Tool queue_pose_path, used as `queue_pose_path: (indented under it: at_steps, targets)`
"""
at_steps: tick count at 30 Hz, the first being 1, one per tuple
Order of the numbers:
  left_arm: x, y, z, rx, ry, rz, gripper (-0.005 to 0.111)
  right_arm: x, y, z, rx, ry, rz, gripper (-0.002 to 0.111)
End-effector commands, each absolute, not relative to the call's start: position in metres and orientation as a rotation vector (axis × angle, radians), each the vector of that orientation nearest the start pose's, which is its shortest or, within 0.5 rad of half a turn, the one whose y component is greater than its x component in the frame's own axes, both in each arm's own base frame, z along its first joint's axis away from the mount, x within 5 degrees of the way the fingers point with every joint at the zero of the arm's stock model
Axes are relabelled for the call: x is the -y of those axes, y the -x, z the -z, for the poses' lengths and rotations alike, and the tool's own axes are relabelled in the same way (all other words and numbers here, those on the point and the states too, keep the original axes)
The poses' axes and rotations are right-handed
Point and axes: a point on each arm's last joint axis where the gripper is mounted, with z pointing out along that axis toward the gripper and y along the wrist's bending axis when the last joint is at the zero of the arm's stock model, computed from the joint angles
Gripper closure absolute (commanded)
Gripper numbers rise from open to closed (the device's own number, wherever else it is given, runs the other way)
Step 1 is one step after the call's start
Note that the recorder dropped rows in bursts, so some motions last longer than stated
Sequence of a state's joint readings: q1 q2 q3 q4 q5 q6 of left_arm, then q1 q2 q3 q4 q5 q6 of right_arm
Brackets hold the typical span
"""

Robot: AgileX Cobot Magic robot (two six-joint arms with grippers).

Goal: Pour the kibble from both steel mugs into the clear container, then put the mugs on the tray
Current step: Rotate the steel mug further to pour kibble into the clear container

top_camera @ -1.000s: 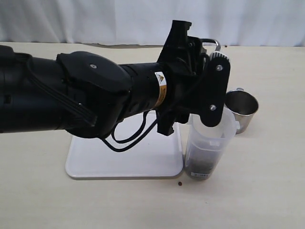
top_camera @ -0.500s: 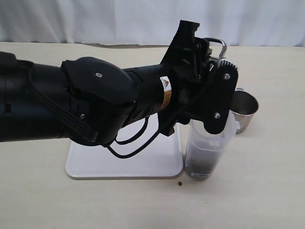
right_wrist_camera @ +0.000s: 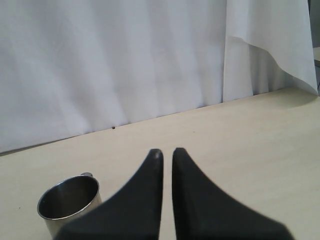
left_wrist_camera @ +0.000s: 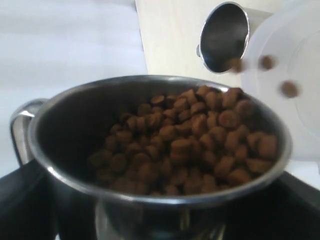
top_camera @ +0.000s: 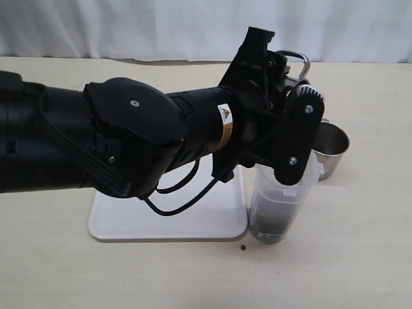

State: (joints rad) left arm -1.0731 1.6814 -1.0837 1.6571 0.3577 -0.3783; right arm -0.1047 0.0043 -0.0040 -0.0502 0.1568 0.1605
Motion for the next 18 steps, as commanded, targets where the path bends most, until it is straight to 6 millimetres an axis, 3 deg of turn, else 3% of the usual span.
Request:
queue_pose_path:
  at_steps: [1, 18]
  targets:
    - [0.3154, -0.2067, -0.2624, -0.957, -1.796, -0.519, 0.107, 0.0065, -0.0558, -0.1985, -1.635, -0.183, -0.001, 0.103]
    - [0.3162, -0.2069, -0.2638, -0.881, -1.824, -0.566, 0.107, 0.0065, -0.0558, -0.1985, -1.635, -0.183, -0.001, 0.103]
